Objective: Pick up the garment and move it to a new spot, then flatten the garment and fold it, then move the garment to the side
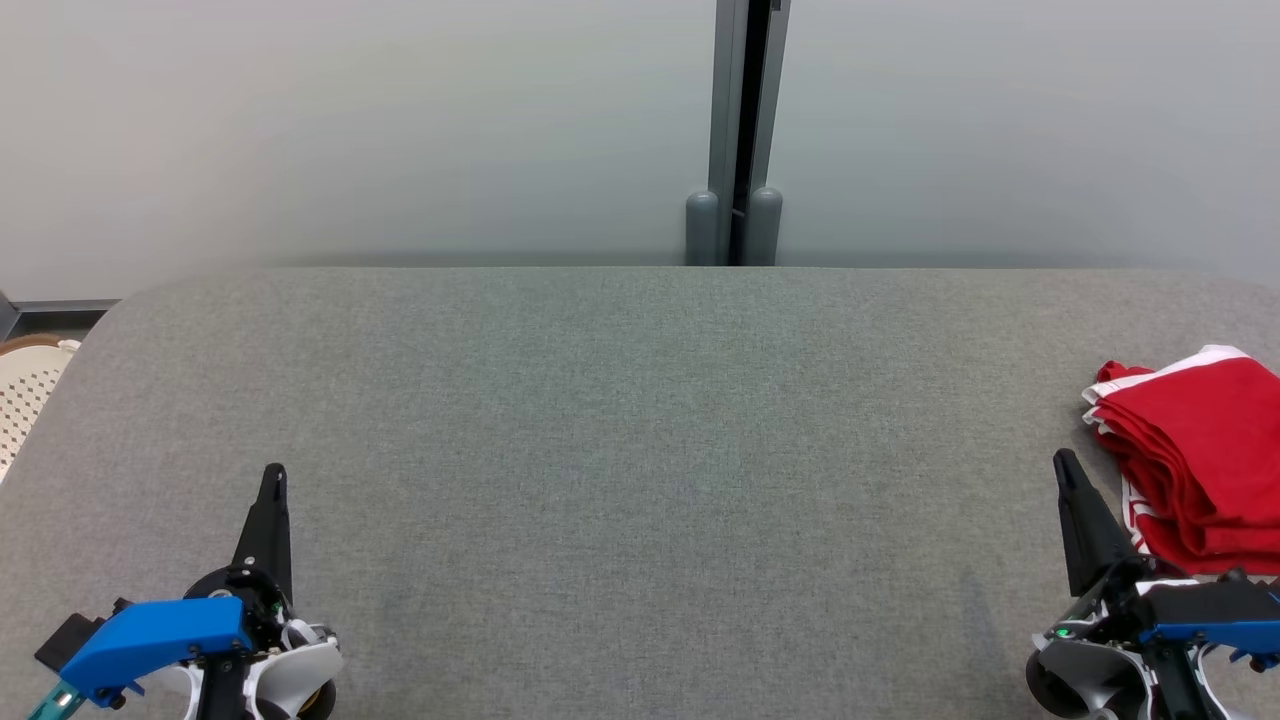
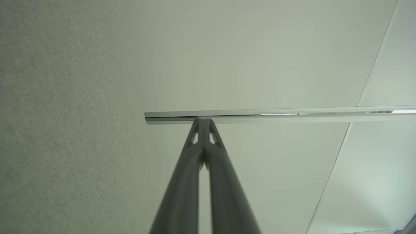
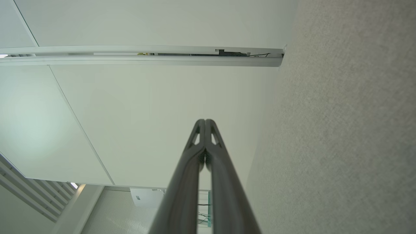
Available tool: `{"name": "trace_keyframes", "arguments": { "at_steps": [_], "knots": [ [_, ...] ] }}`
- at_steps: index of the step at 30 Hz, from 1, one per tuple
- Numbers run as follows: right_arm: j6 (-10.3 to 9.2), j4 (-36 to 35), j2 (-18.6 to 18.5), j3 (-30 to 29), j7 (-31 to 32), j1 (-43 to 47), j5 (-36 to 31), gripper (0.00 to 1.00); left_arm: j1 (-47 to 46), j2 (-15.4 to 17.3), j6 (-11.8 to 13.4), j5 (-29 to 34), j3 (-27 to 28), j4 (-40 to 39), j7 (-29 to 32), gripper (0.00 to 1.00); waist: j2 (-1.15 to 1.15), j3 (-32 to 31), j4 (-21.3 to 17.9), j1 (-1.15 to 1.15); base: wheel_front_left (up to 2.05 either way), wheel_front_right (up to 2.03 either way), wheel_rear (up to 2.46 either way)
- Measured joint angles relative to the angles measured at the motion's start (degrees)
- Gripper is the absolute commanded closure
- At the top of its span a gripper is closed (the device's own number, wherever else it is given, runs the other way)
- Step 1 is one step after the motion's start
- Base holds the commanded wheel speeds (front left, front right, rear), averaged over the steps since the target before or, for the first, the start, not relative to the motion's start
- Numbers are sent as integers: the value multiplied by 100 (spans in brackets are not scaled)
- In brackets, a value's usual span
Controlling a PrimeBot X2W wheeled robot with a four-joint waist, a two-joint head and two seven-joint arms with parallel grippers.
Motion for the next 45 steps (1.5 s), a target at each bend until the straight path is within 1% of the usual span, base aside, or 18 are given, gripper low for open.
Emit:
{"name": "trace_keyframes", "arguments": {
  "at_steps": [45],
  "knots": [
    [0, -1, 0, 0, 0, 1, 0, 100, 0, 0, 0, 0, 0, 0, 0, 100, 0, 0, 0, 0, 0, 0, 0]
  ]
}}
